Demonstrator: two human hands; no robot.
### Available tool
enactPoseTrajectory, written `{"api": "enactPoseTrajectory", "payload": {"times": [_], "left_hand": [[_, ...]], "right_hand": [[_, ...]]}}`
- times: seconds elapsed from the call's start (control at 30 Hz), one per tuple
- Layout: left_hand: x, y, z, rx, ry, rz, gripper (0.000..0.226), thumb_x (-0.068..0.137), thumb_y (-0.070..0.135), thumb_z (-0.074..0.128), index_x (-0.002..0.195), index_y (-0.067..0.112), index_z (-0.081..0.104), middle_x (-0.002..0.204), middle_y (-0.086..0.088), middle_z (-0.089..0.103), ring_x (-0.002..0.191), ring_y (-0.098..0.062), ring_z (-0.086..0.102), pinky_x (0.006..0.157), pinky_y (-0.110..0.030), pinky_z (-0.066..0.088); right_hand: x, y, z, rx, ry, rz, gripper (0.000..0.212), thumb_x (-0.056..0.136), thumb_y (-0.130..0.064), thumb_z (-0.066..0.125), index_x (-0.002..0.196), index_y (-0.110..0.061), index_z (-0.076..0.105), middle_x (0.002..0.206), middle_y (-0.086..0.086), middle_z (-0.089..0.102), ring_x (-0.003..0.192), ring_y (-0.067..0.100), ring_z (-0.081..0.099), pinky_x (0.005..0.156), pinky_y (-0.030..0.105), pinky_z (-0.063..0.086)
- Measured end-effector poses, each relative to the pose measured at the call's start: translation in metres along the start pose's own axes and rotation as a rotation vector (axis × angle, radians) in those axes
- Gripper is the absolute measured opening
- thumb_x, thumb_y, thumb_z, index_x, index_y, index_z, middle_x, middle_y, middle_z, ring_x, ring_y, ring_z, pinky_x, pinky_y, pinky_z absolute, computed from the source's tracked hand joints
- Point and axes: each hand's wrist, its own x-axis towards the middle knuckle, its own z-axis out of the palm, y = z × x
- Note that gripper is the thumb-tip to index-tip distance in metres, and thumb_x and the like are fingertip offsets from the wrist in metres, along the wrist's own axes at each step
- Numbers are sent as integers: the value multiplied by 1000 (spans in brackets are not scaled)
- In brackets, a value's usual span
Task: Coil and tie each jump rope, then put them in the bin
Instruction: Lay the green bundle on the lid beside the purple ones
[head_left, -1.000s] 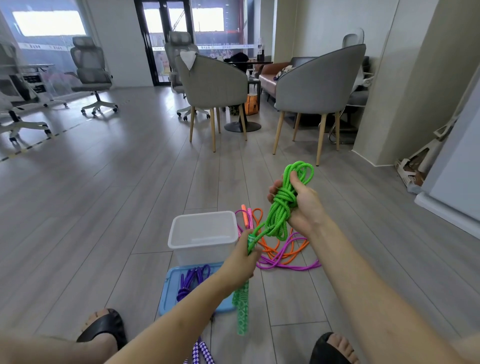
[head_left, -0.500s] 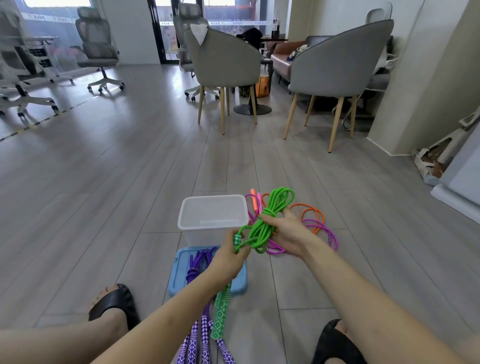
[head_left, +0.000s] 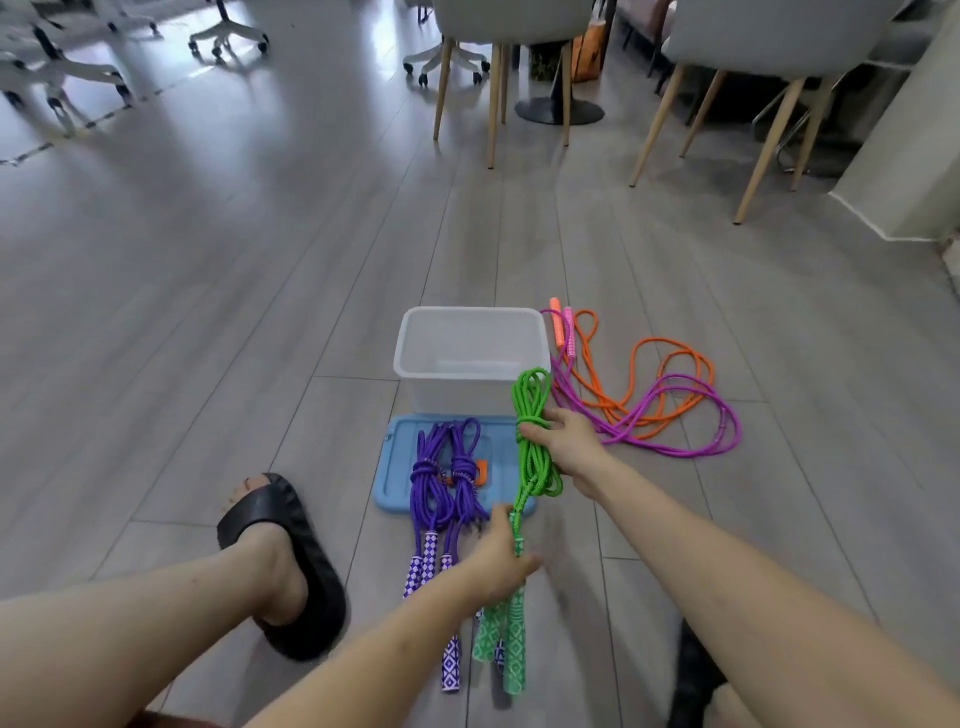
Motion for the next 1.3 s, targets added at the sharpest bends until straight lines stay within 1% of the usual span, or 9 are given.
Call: {"api": "enactPoseTrajectory", "payload": {"times": [0.1,0.2,0.37,0.6,0.7,0.87,1.07,1.23,1.3], "left_hand": [[13,-21,14,-48,27,-26,81,96,24,66,159,18,15,162,-13,27,147,-29,33,113,-27,31],[28,-36,22,-87,46,-104,89,97,20,67,163,22,7,162,-12,32,146,-30,38,104,-23,32],[52,-46,26,-80,129,-200,68,95,12,63,154,10,29,151,-17,46,138,-31,45,107,-28,34],[67,-58,30,116,209,-228,63,95,21,65,149,7,37,154,-21,35,146,-34,32,119,-32,23],[67,-58,28,147,251,-230,57,94,26,68,143,9,46,146,-17,46,138,-32,43,114,-34,32],[69,-54,12,167,392,-213,28,96,30,63,113,9,70,108,-15,69,104,-35,65,90,-42,50],[72,-29,-9,144,506,-153,27,102,24,51,119,11,69,115,-13,66,108,-33,63,90,-40,47],[103,4,-16,113,495,-61,29,103,21,47,119,8,67,113,-17,71,107,-35,64,88,-42,52],[119,18,-16,83,479,-45,28,103,21,47,119,8,67,110,-17,71,104,-36,66,87,-44,53]], "right_hand": [[16,26,10,-100,-45,114,39,91,-4,75,128,0,62,98,10,71,84,22,69,72,30,56],[33,44,19,-165,-58,176,42,91,-7,76,130,0,60,101,12,70,87,24,68,63,28,55],[64,63,36,-159,-66,241,55,92,-5,74,140,2,51,114,19,69,99,29,68,93,47,57],[81,101,43,-492,-135,110,37,83,-13,84,117,-9,72,107,7,74,99,24,70,95,40,55],[76,99,41,-522,-130,63,37,84,-18,83,118,-10,73,111,8,76,103,24,70,93,36,54],[73,91,24,-502,-96,41,36,93,-18,73,127,-6,70,119,11,73,109,25,68,99,34,51],[63,83,-7,-339,-35,20,16,94,-13,66,108,-13,73,95,9,76,75,16,71,87,43,60],[68,75,-44,-367,64,-55,15,93,-10,63,102,-19,72,91,4,73,83,17,66,89,44,58],[75,75,-59,-450,118,-81,16,94,-10,63,106,-14,73,96,4,73,90,18,65,89,36,54]]}}
